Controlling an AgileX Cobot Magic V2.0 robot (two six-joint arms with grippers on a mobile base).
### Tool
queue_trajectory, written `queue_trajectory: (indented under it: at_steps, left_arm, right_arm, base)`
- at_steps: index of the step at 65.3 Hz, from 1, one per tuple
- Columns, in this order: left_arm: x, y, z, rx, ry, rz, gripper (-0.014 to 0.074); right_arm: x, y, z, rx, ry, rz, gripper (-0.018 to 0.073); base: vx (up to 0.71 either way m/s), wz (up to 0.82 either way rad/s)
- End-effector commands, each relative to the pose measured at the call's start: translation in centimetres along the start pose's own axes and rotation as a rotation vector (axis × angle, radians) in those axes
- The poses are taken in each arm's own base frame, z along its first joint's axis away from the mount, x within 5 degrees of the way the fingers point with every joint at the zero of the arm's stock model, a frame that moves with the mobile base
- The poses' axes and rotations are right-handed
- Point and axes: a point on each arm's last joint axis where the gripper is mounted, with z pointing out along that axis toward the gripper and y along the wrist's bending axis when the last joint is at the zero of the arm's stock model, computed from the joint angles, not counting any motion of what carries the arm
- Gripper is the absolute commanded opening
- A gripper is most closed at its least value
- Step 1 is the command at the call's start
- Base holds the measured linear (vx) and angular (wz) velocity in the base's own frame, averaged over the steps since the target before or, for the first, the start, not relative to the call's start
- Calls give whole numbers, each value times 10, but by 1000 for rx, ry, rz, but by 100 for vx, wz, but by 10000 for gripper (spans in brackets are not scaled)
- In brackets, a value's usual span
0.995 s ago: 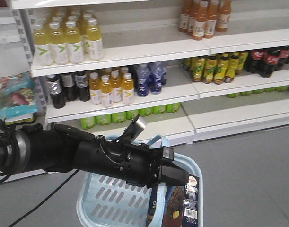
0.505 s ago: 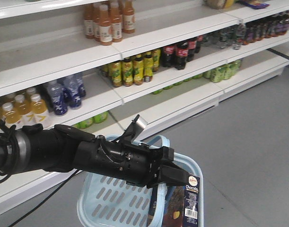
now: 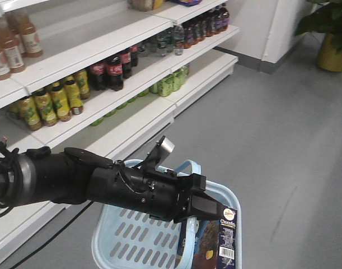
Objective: Left arm holds basket, right arm returns cookies
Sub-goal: 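Turn the base past the potted plant while holding the basket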
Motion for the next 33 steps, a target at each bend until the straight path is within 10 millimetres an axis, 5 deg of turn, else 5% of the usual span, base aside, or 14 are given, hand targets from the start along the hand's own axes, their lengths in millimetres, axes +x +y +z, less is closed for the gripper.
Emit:
queue_trajectory:
  at_steps: [1,33]
  left_arm:
    - [-5,-33,-10,143,-42,8,-7]
    - [-5,-33,-10,143,-42,8,-7]
  right_arm:
    - [-6,0,-1,-3,-83,-9,-8]
    - [-6,0,-1,-3,-83,-9,-8]
  base:
    - [15,-59]
    - [14,-55]
